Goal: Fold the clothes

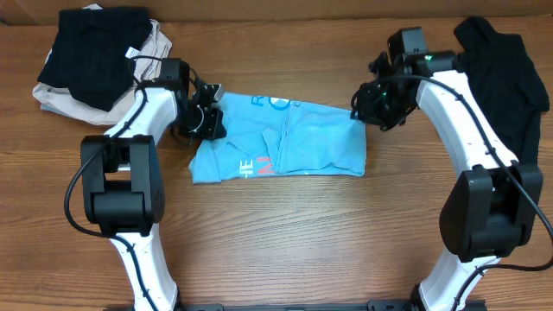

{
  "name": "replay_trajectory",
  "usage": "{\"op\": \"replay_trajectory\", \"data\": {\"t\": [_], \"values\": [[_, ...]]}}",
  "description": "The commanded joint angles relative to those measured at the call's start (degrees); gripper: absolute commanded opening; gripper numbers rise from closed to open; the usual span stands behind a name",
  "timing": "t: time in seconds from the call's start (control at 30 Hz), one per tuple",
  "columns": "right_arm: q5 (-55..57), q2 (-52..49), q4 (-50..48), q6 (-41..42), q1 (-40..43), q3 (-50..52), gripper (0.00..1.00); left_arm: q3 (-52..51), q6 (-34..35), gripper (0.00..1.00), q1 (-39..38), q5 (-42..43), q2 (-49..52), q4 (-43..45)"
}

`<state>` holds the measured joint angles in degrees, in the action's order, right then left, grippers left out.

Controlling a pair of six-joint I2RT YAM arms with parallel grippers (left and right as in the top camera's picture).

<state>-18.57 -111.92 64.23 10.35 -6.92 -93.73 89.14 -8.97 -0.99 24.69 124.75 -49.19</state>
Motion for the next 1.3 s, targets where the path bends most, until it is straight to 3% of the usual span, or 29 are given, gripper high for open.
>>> {"op": "replay_trajectory", "data": {"t": [0.0, 0.27, 0.37, 0.6, 0.8, 1.27], "values": [[-2.4, 1.2, -2.8, -0.3, -0.5, 4.1, 0.04, 7.6, 0.4, 0.04, 1.4, -2.2, 2.0, -7.7], [-13.6, 0.5, -17.5, -0.9, -0.6, 16.2, 0.04, 28.2, -0.3, 0.04, 0.8, -8.7, 2.0, -28.6], [-14.6, -0.2, -21.7, -1.0, -0.6, 19.4, 0.04, 32.4, -1.4, 0.04, 0.3, -8.8, 2.0, -32.3], [-19.3, -3.1, -26.6, -1.7, -2.0, 21.4, 0.04, 38.2, -1.4, 0.04, -1.7, -9.5, 2.0, -36.0], [-24.2, -3.2, -30.9, -1.7, -2.7, 21.3, 0.04, 43.5, -1.3, 0.04, -4.5, -15.6, 2.0, -39.9], [-18.8, -4.1, -32.0, -1.4, -5.1, 21.3, 0.04, 48.7, 0.2, 0.04, -9.1, -19.1, 1.9, -44.1]]}}
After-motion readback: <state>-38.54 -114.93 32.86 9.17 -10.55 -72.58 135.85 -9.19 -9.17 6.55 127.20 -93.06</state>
